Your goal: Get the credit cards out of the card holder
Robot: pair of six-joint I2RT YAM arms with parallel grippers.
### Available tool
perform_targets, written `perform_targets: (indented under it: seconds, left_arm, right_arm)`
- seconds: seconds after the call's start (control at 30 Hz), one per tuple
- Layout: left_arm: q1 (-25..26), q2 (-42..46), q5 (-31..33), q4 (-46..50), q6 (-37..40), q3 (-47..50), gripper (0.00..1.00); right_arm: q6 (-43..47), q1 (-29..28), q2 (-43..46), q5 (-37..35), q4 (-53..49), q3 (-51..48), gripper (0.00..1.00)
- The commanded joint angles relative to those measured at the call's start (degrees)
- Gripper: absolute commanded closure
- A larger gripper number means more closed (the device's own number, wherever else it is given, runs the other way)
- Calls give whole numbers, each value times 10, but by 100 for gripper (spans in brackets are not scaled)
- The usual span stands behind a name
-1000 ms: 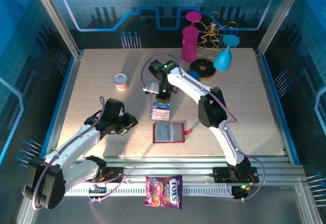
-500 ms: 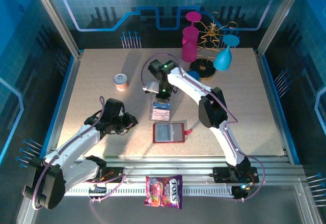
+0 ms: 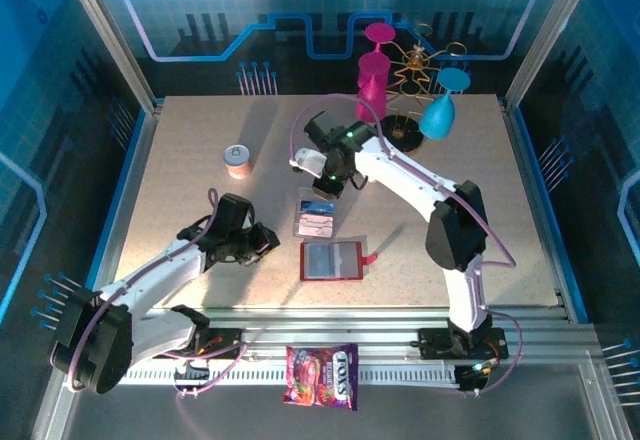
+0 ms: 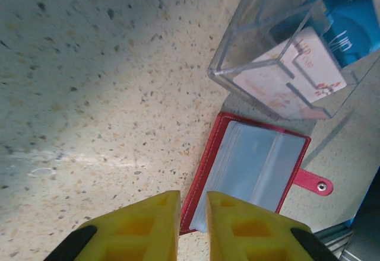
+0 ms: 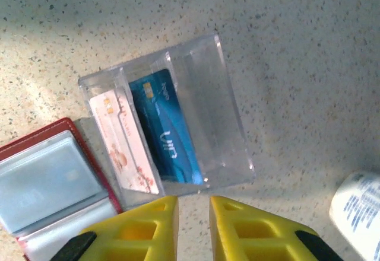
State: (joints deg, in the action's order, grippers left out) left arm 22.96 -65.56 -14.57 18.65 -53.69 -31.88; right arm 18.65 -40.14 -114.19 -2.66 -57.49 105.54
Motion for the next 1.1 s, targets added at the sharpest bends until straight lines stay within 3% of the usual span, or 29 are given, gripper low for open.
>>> perform_targets:
  seconds: [0.0, 0.4, 0.63, 1.07]
  left_arm:
    - [20, -23, -12, -22, -8, -8, 80]
    - [82, -87, -12, -68, -32, -28, 83]
    - [107, -116, -22, -100, -45, -15, 89]
    - [113, -171, -22, -95, -28, -21, 92]
  right_arm:
    - [-100, -8, 54, 11, 62, -63, 77]
    - [-411, -23, 210, 151, 243, -319, 78]
    - [-543, -40, 244, 192, 307, -410, 86]
    - [-629, -50, 205, 236, 352, -462, 84]
